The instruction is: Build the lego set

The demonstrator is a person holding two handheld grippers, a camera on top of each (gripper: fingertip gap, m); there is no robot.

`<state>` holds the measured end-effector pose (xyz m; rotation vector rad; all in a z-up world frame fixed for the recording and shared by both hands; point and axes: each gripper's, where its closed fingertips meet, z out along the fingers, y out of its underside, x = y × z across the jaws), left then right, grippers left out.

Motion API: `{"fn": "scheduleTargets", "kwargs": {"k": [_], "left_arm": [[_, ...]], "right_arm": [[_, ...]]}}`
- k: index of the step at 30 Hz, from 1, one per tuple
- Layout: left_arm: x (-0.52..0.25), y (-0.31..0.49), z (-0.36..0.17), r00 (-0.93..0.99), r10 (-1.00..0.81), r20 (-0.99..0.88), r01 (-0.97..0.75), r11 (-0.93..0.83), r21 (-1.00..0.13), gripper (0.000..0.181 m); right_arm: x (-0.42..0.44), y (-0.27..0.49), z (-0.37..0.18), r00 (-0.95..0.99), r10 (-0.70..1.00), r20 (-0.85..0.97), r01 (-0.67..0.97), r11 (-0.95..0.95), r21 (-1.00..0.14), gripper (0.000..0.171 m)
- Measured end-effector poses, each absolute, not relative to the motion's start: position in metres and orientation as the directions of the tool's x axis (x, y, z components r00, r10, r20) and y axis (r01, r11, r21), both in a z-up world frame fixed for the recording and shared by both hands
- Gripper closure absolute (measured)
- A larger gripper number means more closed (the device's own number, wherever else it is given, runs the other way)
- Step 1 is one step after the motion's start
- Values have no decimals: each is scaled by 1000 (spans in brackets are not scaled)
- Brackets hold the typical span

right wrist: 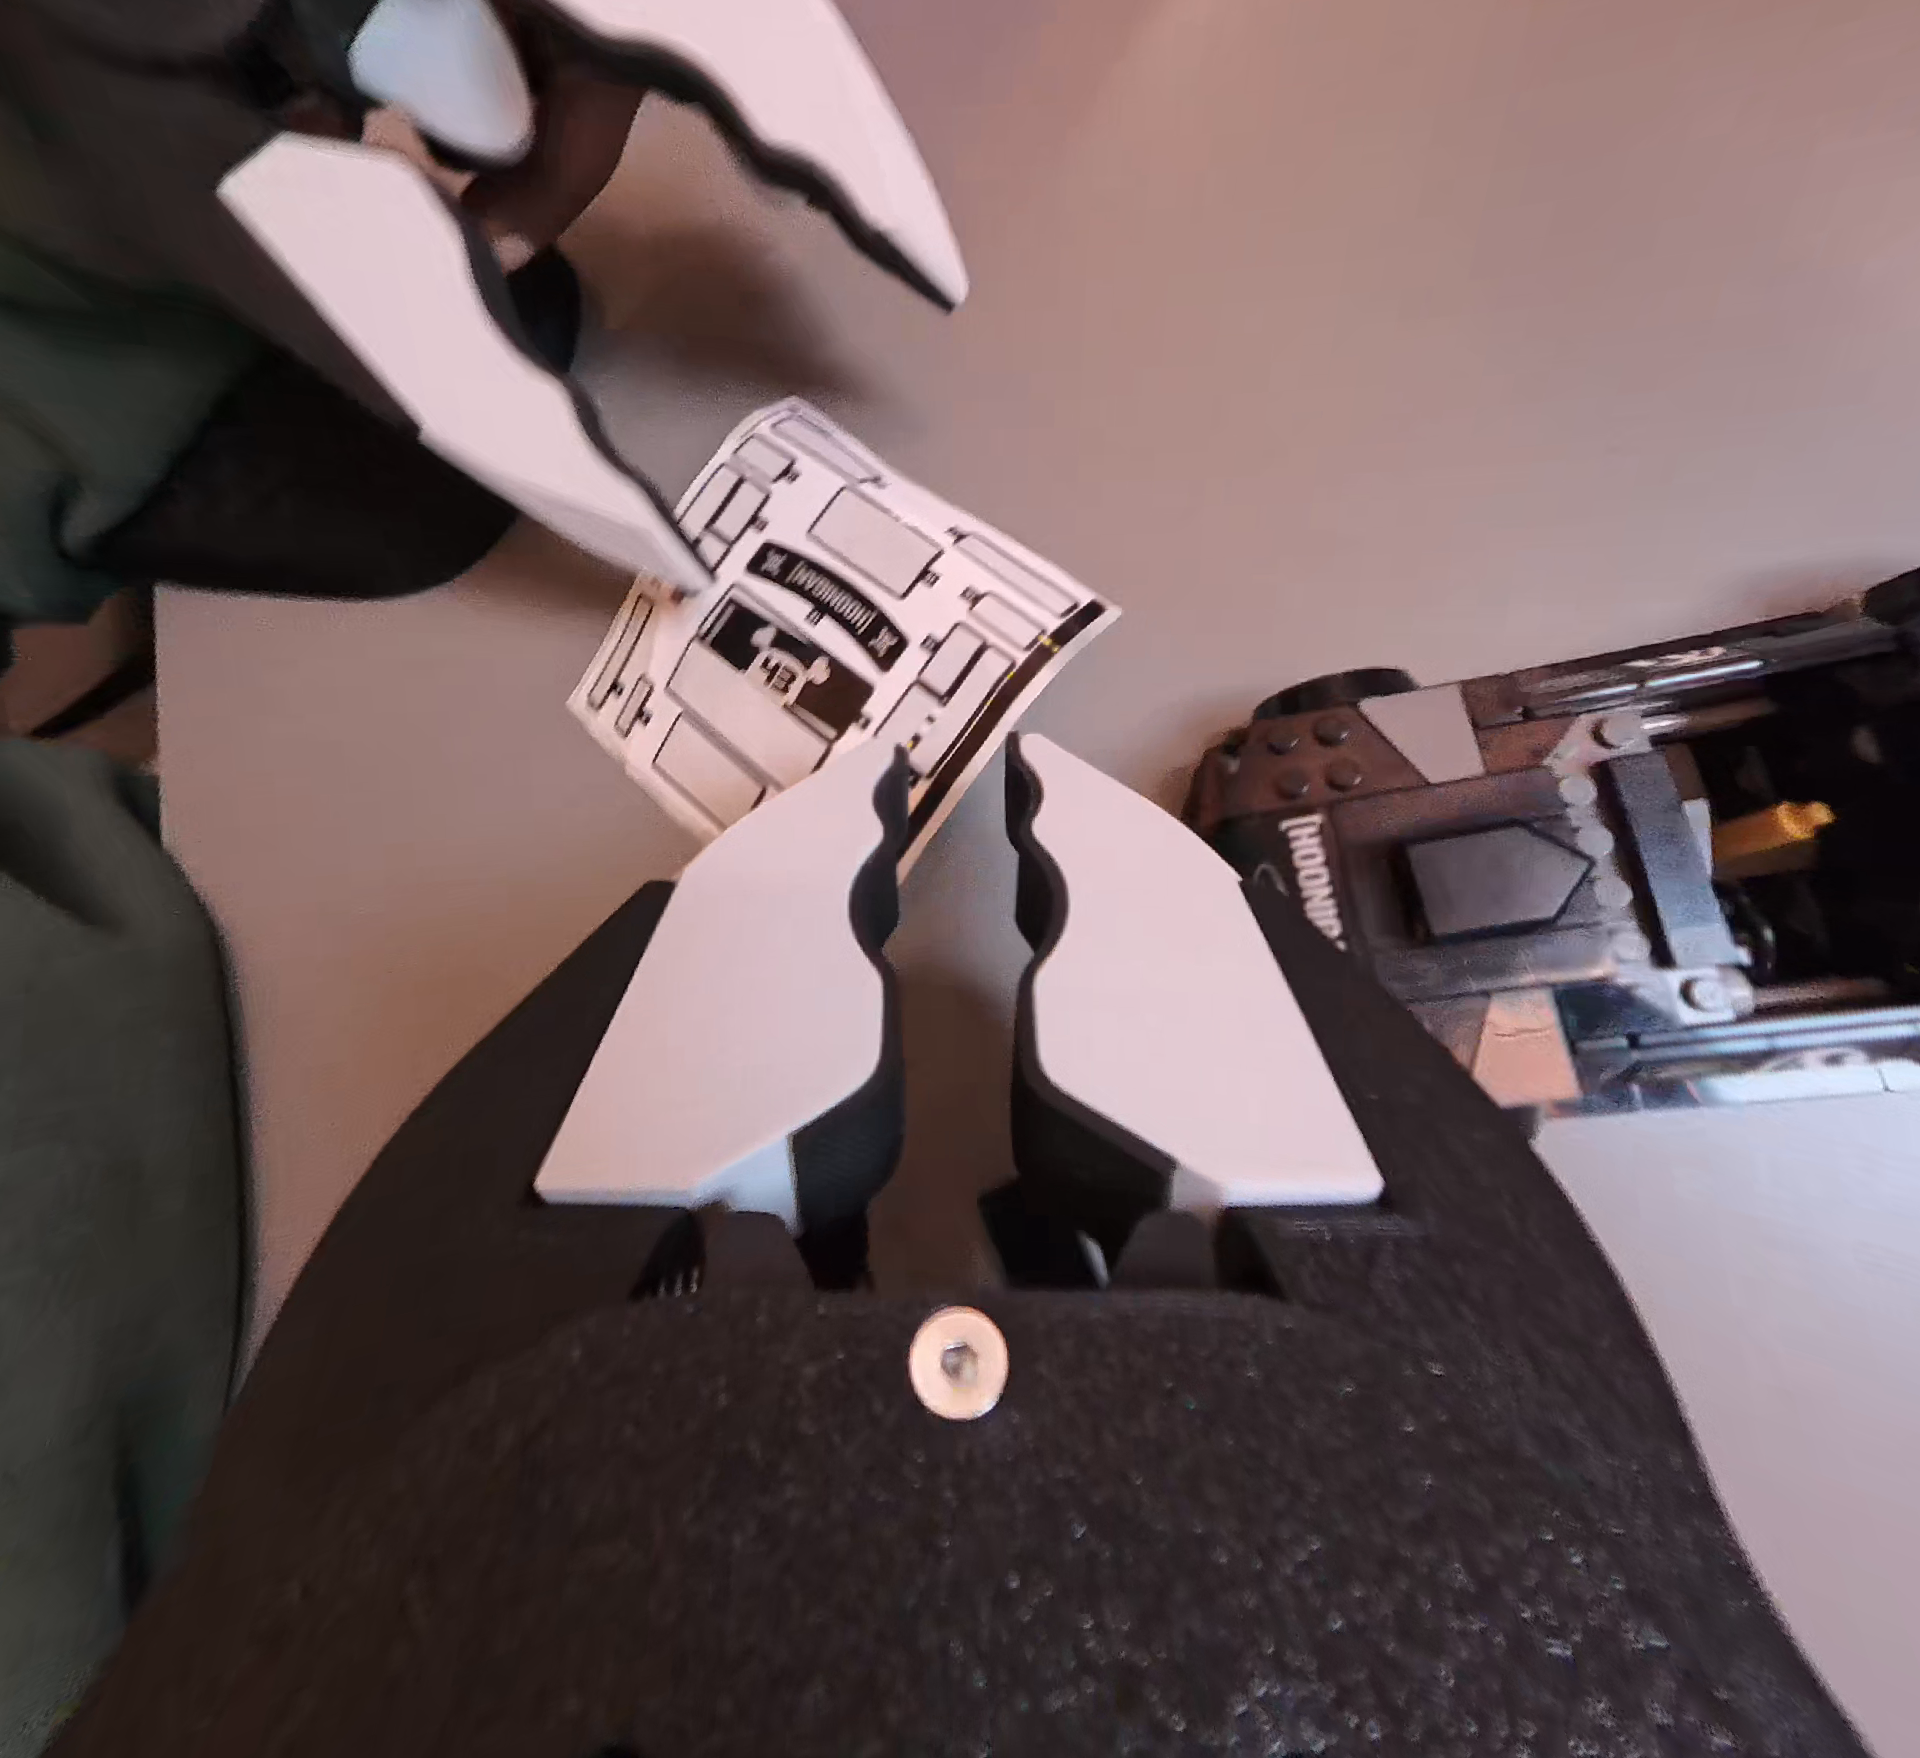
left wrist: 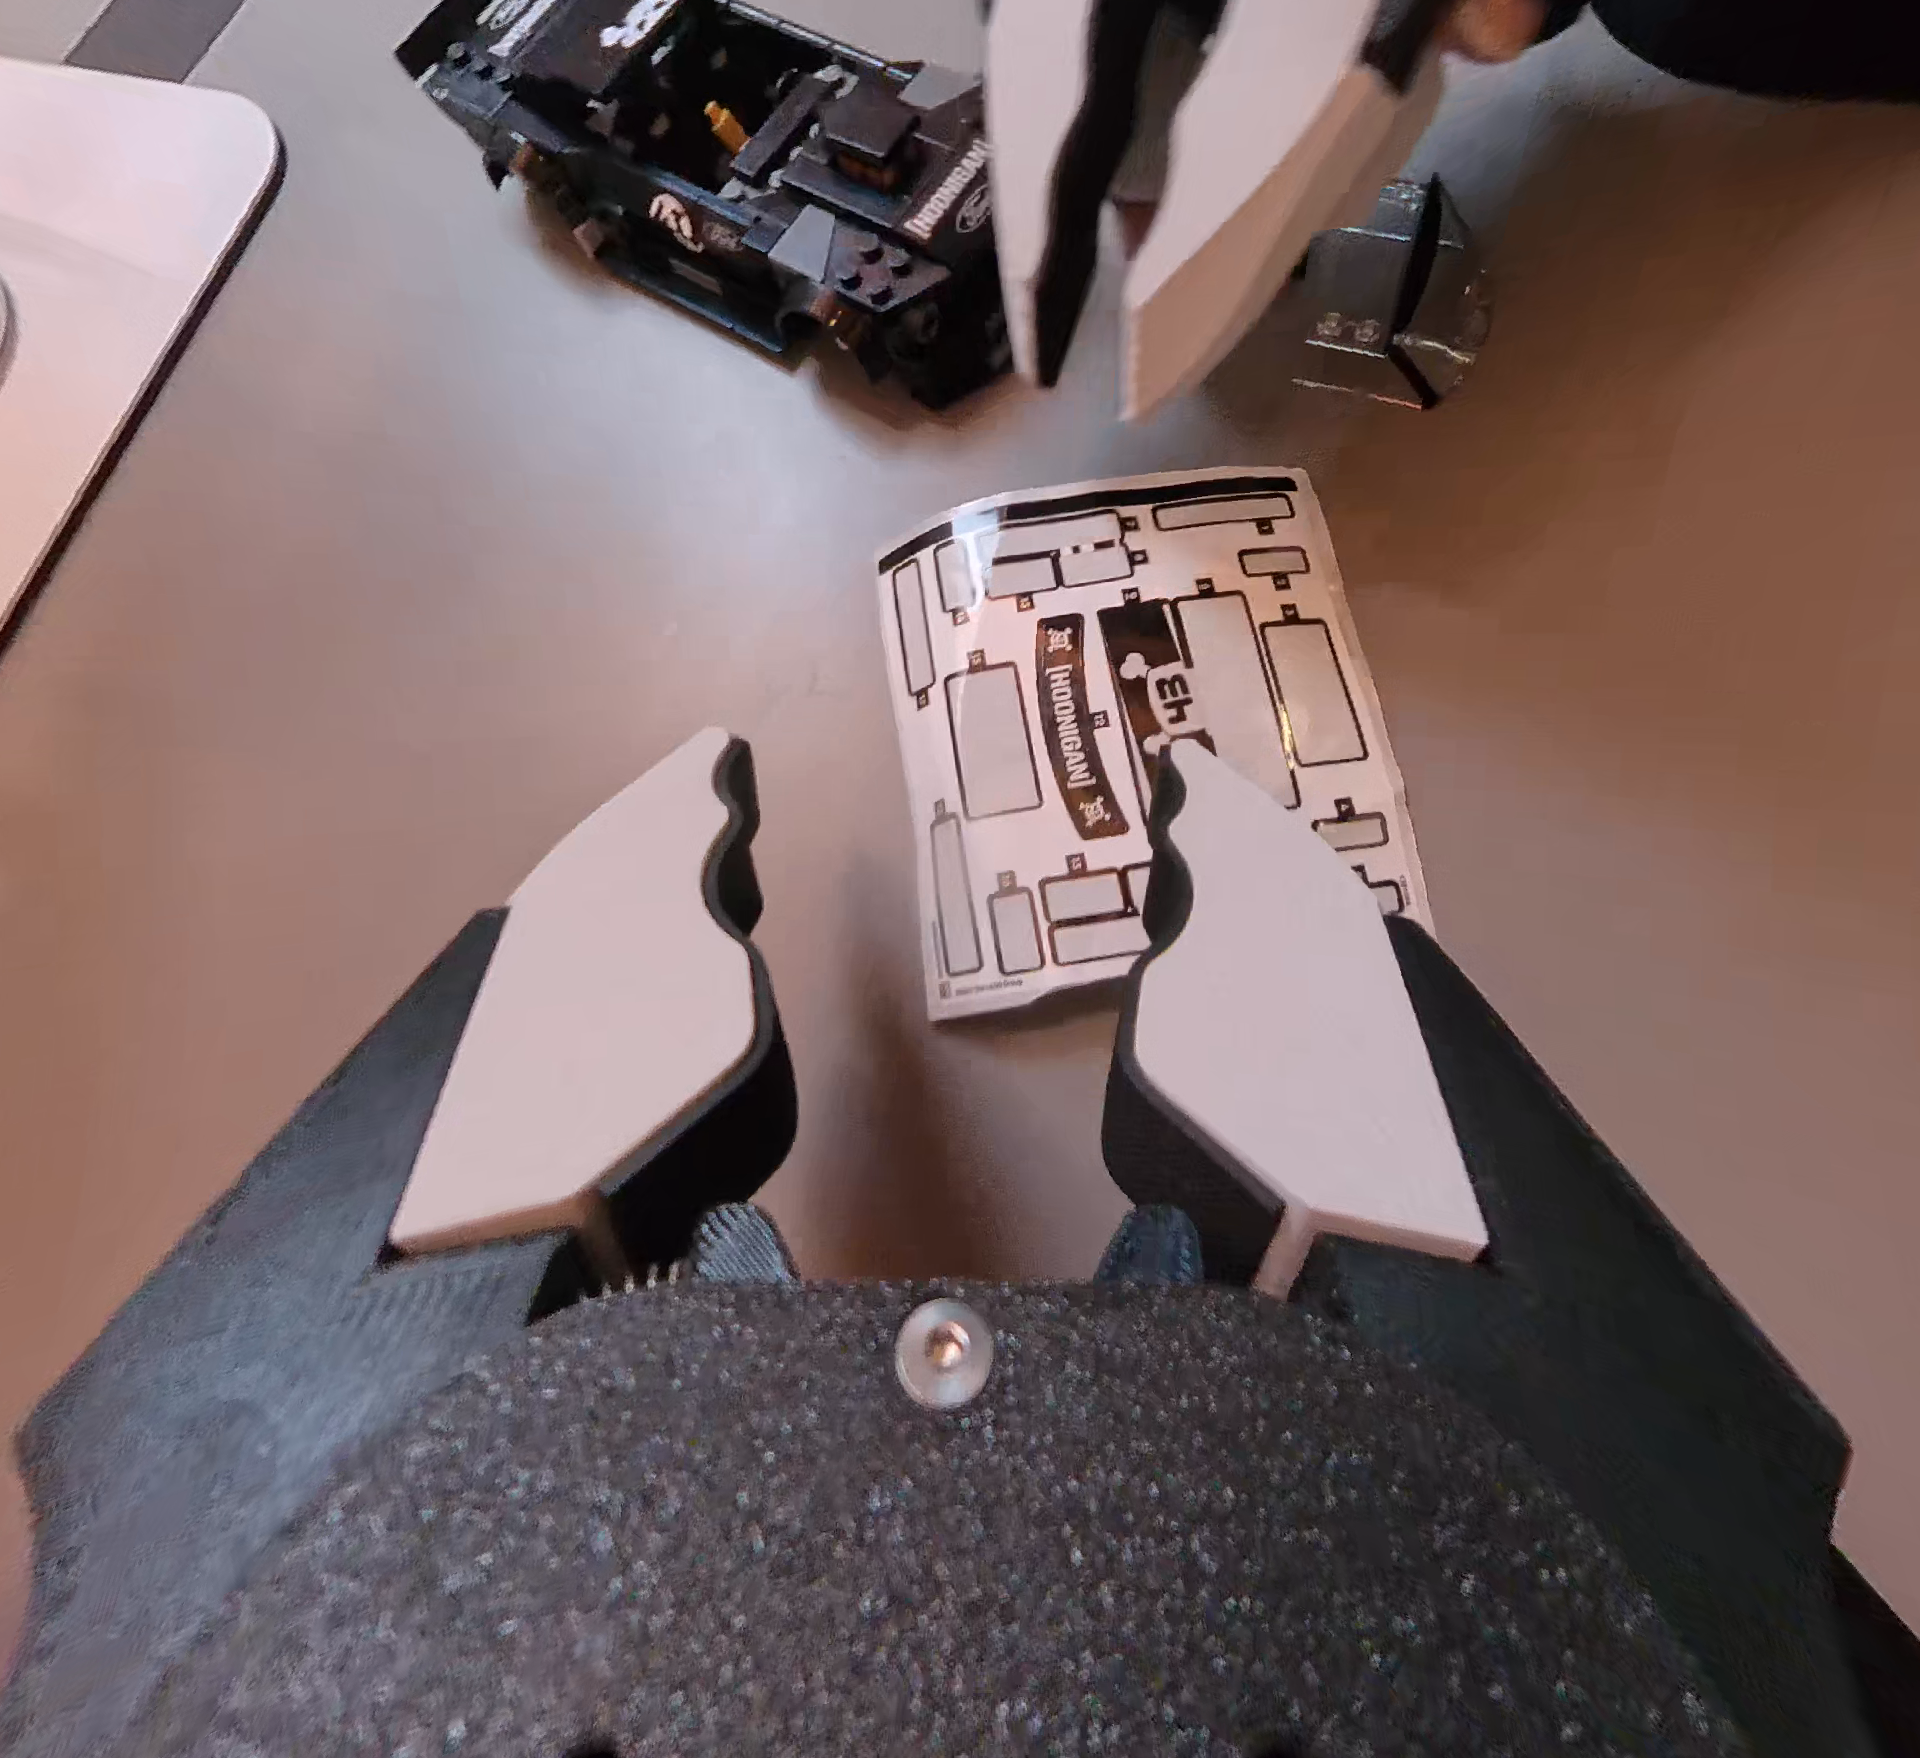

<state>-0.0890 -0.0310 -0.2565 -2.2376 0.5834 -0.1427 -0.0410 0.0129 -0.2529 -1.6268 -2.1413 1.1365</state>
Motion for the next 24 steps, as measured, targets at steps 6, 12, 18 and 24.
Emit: {"fn": "scheduleTargets", "kwargs": {"k": [6,12,18,24], "left_arm": [[-86,-57,-276,866,-496,65,-333,-669,-664,107],[-79,-62,-286,850,-526,36,-390,-672,-630,110],[-80,-65,-287,852,-523,25,-392,-668,-633,111],[-84,-56,-264,875,-482,36,-303,-604,-737,111]], "right_arm": [[-29,1,-271,-358,894,-267,777,127,-616,135],[-41,-6,-275,-332,885,-325,801,83,-594,141],[-46,-20,-260,-352,810,-469,774,-30,-632,170],[-47,-25,-228,-426,725,-541,690,-126,-713,171]]}}
